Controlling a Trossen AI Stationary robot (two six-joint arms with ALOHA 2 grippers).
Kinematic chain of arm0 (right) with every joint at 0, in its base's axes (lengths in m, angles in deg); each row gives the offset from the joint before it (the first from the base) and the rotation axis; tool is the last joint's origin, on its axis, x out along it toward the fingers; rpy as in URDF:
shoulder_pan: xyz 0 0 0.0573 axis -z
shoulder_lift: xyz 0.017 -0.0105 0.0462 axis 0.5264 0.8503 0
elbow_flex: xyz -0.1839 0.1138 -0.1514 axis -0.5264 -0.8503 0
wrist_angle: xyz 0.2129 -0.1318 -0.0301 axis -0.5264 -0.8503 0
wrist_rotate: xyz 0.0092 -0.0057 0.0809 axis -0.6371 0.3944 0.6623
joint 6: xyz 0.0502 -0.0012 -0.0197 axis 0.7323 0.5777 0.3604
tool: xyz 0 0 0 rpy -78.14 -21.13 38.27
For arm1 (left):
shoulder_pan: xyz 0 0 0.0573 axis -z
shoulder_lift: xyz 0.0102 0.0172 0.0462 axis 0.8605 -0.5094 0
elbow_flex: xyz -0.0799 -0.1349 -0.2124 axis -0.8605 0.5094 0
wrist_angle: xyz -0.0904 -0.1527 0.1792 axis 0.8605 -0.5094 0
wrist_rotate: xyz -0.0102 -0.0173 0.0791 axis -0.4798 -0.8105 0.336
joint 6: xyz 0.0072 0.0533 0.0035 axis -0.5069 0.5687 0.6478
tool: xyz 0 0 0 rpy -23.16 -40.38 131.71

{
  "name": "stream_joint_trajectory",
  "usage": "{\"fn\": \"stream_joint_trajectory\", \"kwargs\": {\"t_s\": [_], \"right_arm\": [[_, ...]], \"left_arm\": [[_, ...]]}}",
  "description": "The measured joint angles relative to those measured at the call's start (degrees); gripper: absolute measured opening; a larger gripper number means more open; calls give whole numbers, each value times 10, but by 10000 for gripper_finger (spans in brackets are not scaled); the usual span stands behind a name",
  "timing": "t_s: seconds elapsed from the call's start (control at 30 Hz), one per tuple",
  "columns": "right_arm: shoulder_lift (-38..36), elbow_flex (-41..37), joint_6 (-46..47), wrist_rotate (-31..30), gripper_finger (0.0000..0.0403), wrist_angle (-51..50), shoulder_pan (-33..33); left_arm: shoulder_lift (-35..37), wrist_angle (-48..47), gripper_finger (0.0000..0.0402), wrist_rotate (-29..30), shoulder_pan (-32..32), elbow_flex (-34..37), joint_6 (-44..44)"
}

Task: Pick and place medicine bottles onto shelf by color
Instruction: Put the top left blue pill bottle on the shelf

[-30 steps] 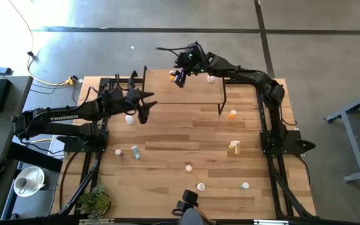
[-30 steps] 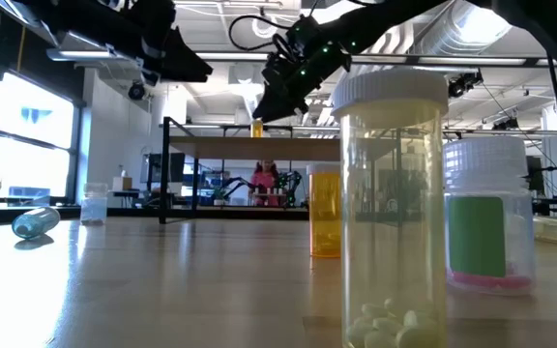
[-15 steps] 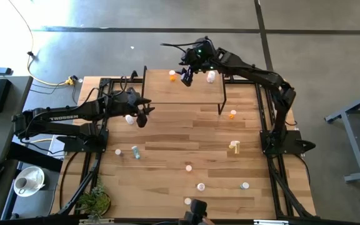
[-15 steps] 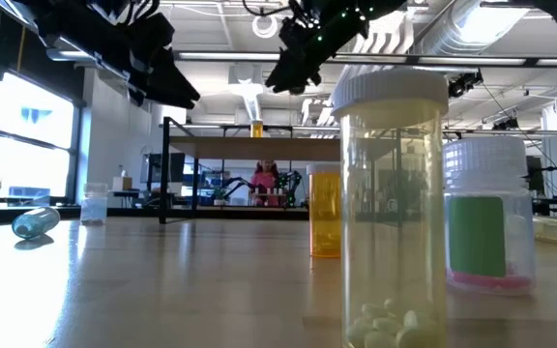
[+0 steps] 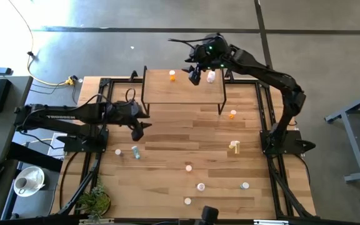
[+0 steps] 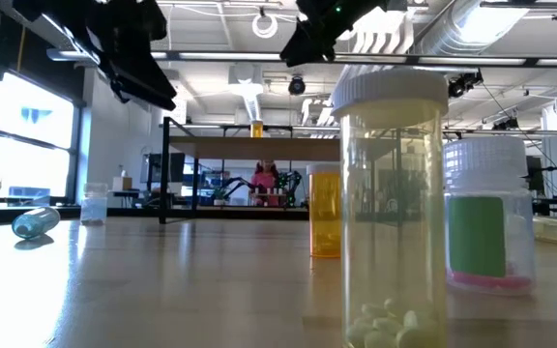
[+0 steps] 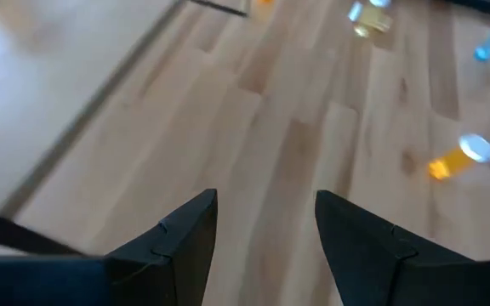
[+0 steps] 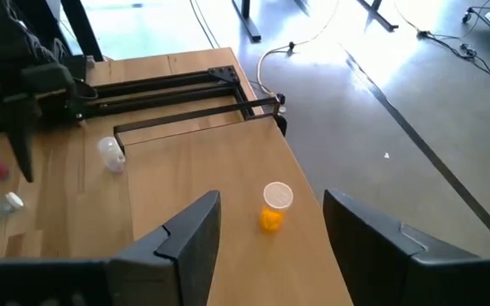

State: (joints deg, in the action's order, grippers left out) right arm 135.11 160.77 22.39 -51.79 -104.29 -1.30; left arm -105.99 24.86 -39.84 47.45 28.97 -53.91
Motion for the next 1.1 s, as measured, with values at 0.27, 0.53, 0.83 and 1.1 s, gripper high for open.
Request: {"fn": "stream_joint_trajectory", "kwargs": {"t_s": [0.27,0.53,0.83,1.1], "right_arm": [[-1,0,0,-2,200,-11,0],[-1,0,0,-2,200,-13,0],[-1,0,0,-2,200,-15,0],[0,0,7,-2,200,-20,0]], "left_arm": [[0,-203,191,11,77,-62,-59],[0,-323,191,28,135,-65,-214],[-1,-350,191,-7,174,-65,-416],[-25,-391,191,15,242,-64,-512]]}}
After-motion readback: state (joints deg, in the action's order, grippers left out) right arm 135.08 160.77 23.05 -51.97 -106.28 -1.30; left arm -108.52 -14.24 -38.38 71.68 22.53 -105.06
